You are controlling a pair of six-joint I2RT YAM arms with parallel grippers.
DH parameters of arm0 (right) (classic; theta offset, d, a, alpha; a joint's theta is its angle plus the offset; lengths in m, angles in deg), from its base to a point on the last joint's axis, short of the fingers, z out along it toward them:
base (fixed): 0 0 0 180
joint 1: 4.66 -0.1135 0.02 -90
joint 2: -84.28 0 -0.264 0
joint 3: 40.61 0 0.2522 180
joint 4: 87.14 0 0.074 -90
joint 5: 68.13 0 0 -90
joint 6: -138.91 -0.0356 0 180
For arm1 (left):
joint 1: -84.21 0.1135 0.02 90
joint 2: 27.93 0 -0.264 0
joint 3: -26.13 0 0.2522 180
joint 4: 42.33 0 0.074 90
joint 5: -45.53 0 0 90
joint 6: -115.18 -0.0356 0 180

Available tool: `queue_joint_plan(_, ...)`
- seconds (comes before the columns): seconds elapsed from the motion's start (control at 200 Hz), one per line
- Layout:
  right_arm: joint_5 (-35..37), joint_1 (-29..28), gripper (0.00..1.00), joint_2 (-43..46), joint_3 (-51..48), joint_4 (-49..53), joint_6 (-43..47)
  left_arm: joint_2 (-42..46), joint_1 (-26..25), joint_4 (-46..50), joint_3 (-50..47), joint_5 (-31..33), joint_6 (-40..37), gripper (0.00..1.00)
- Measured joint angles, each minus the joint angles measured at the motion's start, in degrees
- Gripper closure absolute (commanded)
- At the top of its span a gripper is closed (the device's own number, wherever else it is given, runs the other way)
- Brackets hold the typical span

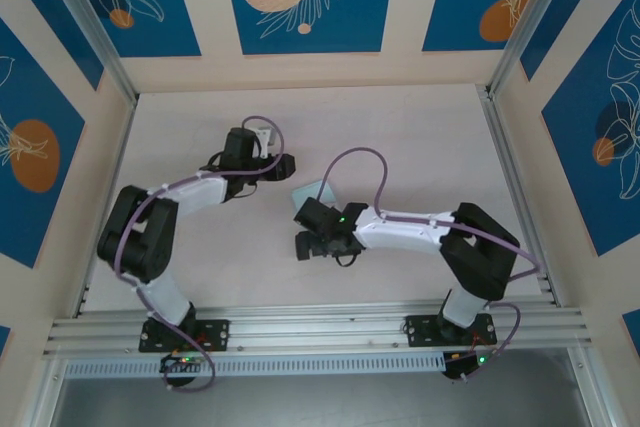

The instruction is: Fold the paper box

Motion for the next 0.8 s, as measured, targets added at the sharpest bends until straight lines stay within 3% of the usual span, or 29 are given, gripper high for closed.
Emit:
queue_joint_plan(0.115,-0.2,0.2,0.07,-3.3,1.0,0.2,0.0,-4.4,-0.2,-0.2,1.1,-2.3,0.0,0.51)
queue_joint_plan(0.345,0.5,4.3,0.2,-3.7,1.2,1.1,1.7,-6.4,-1.5,-4.5,-0.1,-6.1,2.4,0.53)
queue_joint_plan(0.8,1.6,20.1,0.23,-1.8,0.2,1.8,13.0,-2.6,-5.0,-16.0,-12.5,-6.4,9.2,0.6)
